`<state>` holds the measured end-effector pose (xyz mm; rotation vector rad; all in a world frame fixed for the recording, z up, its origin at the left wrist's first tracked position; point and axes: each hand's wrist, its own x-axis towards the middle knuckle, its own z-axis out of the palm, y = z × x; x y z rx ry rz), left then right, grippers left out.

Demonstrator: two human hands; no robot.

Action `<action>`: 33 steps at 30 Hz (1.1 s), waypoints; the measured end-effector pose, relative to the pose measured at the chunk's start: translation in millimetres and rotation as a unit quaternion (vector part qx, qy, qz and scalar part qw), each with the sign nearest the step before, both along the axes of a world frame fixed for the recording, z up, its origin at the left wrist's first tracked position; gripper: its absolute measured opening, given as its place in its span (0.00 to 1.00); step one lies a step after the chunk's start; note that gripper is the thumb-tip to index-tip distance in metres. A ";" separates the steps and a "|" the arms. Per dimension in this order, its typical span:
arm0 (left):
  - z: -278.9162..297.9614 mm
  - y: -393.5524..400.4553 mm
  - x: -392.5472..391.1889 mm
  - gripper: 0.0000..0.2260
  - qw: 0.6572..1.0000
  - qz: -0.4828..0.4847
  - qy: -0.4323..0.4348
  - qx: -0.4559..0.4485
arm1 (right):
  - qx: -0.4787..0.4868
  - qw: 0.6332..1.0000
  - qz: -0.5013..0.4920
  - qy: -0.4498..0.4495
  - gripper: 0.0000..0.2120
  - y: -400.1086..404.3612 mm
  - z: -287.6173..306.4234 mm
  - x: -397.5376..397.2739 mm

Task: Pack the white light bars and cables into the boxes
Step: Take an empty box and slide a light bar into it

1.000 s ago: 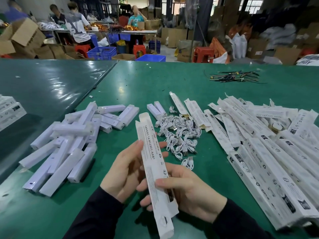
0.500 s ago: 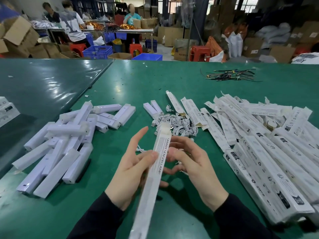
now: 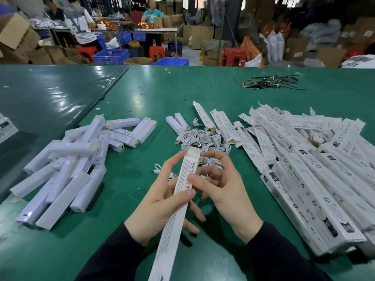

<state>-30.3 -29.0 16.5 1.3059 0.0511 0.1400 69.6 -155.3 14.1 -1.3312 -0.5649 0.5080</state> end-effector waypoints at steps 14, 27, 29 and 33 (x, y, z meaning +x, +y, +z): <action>3.0 3.4 1.3 0.17 0.997 0.008 0.066 -0.028 | -0.025 0.998 0.047 -0.019 0.15 -0.9 2.2 -1.4; 5.7 -4.0 -2.3 0.14 0.995 -0.010 0.071 -0.073 | -0.037 0.998 -0.005 0.043 0.06 -0.9 7.4 -1.3; 6.4 -4.8 -2.4 0.13 0.995 -0.020 0.064 -0.078 | -0.047 0.996 -0.019 0.076 0.06 -0.8 7.2 1.7; 6.2 -5.2 -3.0 0.12 0.993 -0.038 0.053 -0.096 | -0.057 0.992 0.033 0.106 0.07 -0.2 7.7 2.8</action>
